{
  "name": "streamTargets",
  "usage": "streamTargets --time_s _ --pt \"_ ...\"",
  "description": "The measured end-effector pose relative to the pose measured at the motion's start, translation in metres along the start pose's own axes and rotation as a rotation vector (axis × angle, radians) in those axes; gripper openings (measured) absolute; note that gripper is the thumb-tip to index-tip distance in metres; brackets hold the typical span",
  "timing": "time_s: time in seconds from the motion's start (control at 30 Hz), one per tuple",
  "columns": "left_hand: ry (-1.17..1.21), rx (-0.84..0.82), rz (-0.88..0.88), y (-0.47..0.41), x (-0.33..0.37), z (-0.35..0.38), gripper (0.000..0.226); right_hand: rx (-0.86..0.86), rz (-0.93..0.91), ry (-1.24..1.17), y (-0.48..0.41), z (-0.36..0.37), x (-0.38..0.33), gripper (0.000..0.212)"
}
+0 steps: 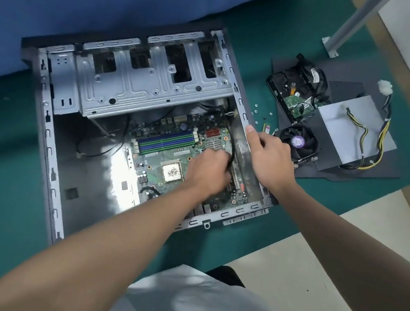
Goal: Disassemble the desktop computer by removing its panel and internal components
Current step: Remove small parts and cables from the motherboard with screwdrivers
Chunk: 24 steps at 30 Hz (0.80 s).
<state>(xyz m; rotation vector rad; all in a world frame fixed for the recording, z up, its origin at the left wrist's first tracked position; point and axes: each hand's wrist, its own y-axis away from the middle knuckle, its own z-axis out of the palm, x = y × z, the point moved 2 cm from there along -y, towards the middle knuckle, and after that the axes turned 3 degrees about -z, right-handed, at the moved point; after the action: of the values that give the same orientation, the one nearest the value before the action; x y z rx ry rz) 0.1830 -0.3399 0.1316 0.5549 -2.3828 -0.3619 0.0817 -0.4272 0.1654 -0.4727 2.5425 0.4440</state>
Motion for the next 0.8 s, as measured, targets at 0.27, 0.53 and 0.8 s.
streamTargets --time_s 0.27,0.53,0.8 --pt "-0.075 0.436 -0.302 0.022 -0.084 -0.052 0.033 0.002 -0.046 0.000 0.001 0.001 -0.001 0.058" --pt "-0.513 0.437 0.473 0.025 -0.070 -0.042 0.107 -0.001 -0.095 0.068 0.003 -0.001 -0.004 0.060" --pt "-0.793 0.076 0.502 -0.001 -0.044 -0.043 0.028 -0.211 -0.039 0.070 -0.022 -0.010 -0.019 0.057"
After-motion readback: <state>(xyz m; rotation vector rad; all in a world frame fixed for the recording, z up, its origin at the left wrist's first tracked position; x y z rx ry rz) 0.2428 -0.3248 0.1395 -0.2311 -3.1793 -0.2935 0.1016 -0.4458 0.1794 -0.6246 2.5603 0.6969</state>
